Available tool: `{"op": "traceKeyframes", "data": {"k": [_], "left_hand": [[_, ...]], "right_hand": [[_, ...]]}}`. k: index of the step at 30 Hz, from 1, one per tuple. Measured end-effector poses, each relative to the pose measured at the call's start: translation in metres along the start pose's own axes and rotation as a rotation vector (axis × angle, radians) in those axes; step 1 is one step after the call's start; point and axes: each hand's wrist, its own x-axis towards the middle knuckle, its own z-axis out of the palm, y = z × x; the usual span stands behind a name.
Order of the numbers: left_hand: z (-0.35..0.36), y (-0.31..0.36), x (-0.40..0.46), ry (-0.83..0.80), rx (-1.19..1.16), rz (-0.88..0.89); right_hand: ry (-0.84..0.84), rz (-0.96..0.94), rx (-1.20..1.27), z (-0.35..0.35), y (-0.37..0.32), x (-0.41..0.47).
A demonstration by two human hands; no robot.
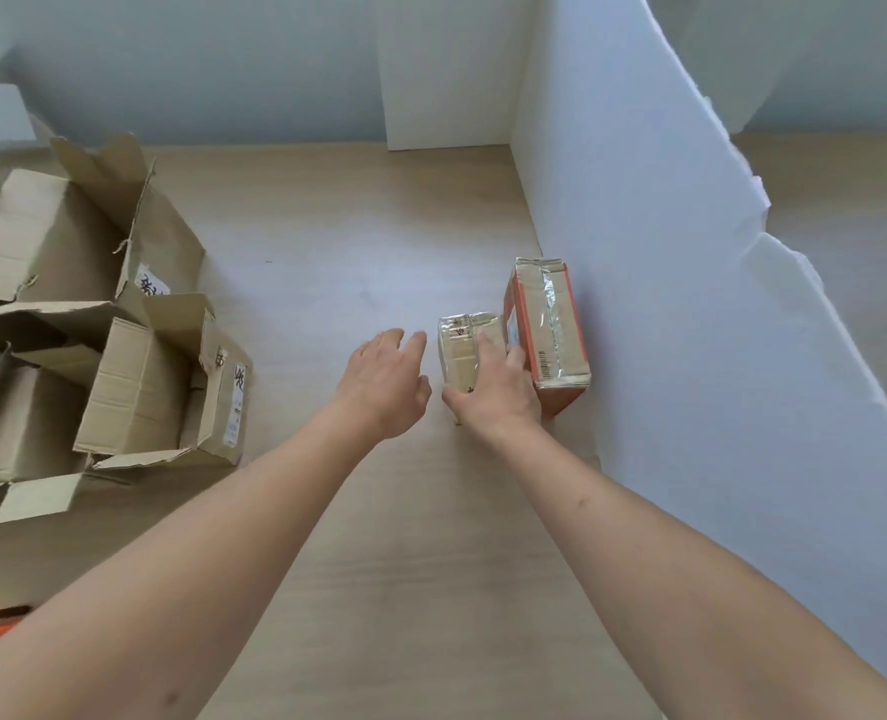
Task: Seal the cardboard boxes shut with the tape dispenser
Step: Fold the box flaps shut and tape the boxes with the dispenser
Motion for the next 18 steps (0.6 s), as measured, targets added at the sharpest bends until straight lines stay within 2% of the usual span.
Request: {"op": "traceKeyframes", "data": {"k": [8, 14, 18], "left_hand": [[0.033, -0.022, 0.044, -0.049, -0.043, -0.032], [0.047, -0.030, 0.044, -0.072, -0.069, -0.043], [0.046, -0.033, 0.035, -0.059, -0.065, -0.042]], "right_hand": [[0.060, 0.028, -0.072, 0.032, 0.005, 0.050], [0.102, 0.031, -0.112, 0.049, 0.008, 0.054], [0.148, -0.030, -0.162, 0.045, 0.007, 0.048]]}}
